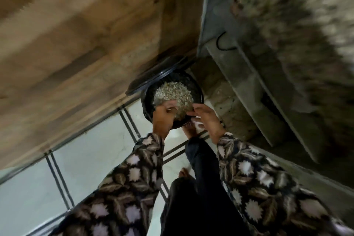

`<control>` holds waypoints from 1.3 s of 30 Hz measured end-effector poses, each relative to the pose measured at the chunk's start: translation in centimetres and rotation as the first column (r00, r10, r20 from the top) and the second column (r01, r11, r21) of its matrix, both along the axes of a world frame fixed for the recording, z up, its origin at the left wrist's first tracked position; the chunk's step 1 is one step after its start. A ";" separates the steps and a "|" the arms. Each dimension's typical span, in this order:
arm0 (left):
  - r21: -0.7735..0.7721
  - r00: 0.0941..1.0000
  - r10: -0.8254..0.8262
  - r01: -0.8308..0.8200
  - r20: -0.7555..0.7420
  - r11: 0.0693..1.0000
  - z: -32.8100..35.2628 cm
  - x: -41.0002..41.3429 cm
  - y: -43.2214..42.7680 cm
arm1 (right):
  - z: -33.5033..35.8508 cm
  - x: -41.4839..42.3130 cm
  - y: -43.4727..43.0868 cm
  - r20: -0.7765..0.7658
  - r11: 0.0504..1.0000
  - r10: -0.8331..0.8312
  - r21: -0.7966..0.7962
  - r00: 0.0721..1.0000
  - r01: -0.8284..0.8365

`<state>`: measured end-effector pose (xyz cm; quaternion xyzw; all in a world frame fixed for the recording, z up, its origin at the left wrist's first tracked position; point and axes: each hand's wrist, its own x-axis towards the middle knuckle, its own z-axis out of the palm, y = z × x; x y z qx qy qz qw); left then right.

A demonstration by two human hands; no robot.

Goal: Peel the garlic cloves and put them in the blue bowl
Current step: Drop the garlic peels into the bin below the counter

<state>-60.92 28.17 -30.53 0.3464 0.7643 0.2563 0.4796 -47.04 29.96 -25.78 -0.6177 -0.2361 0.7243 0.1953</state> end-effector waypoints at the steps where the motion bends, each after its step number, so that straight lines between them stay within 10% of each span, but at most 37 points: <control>1: 0.053 1.000 0.022 -0.022 0.011 0.998 2.6 0.9 -0.7 | 2.1 0.8 -0.8 0.013 0.998 0.006 0.056 1.000 -0.007; 10: 0.469 0.949 -0.256 0.144 0.184 0.871 25.2 15.6 -8.5 | 21.9 14.9 -15.0 0.055 0.849 -0.271 0.485 0.961 0.211; 19: 0.389 0.620 -0.781 0.704 0.073 0.594 28.5 39.1 -17.4 | 24.9 35.0 -29.1 0.137 0.496 -0.827 0.637 0.546 0.590; 24: 0.412 0.542 -0.801 0.810 -0.255 0.417 27.7 50.7 -19.5 | 24.4 45.4 -34.4 0.373 0.623 -0.752 0.674 0.544 0.398; 28: 0.362 0.375 -0.685 0.916 -0.624 0.172 25.9 54.1 -20.4 | 23.9 52.6 -39.0 0.515 0.624 -0.776 0.709 0.364 0.328; 32: 0.548 0.622 -0.610 0.765 -0.491 0.339 30.9 57.1 -20.4 | 24.0 56.9 -42.1 0.717 0.691 -0.697 0.667 0.008 0.278; 39: 0.507 0.550 -0.699 0.807 -0.456 0.305 35.2 68.0 -13.9 | 22.8 59.4 -42.8 0.894 0.861 -0.435 0.381 0.103 0.337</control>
